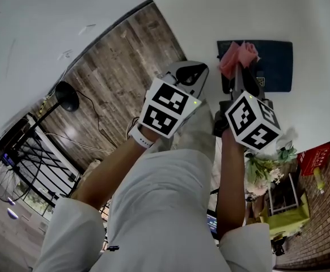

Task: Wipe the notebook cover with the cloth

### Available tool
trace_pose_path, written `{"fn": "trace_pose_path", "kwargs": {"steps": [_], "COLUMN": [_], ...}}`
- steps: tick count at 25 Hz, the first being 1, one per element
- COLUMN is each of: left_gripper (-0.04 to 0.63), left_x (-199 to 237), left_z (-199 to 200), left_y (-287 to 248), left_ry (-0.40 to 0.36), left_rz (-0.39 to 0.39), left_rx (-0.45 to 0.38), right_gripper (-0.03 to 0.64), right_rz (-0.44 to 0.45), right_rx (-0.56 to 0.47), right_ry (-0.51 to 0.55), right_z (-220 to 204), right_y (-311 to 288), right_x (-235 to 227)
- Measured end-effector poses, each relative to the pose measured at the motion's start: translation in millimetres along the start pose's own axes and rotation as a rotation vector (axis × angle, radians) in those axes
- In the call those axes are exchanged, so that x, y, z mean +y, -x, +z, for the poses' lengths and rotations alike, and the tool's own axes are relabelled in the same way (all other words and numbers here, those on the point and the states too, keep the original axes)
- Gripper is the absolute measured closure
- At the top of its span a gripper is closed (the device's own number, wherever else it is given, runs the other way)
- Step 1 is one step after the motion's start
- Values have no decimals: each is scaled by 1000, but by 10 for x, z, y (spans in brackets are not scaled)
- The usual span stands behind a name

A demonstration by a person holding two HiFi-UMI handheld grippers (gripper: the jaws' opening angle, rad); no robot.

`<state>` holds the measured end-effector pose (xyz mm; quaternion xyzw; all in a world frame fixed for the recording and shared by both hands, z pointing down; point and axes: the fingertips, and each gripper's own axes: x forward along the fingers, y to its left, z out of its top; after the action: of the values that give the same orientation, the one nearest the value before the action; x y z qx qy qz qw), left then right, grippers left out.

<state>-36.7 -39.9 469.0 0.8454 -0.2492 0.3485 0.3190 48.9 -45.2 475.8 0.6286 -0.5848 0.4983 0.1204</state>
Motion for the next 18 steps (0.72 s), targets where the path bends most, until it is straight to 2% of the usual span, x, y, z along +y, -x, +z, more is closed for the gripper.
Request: {"fn": "trace_pose_path", "kwargs": {"steps": [11, 18], "left_gripper": [577, 577], "left_x": [80, 88], "left_z": [163, 229], "left_y": [-126, -214], "left_ry": [32, 33], "left_rz": [13, 11], "left_rx": [-6, -1], "right_gripper": [586, 586], "right_rz": [28, 93], "right_rx": [54, 41], "right_ry": [117, 118], "right_z": [253, 464], "right_y": [-186, -216], "right_x": [96, 225]}}
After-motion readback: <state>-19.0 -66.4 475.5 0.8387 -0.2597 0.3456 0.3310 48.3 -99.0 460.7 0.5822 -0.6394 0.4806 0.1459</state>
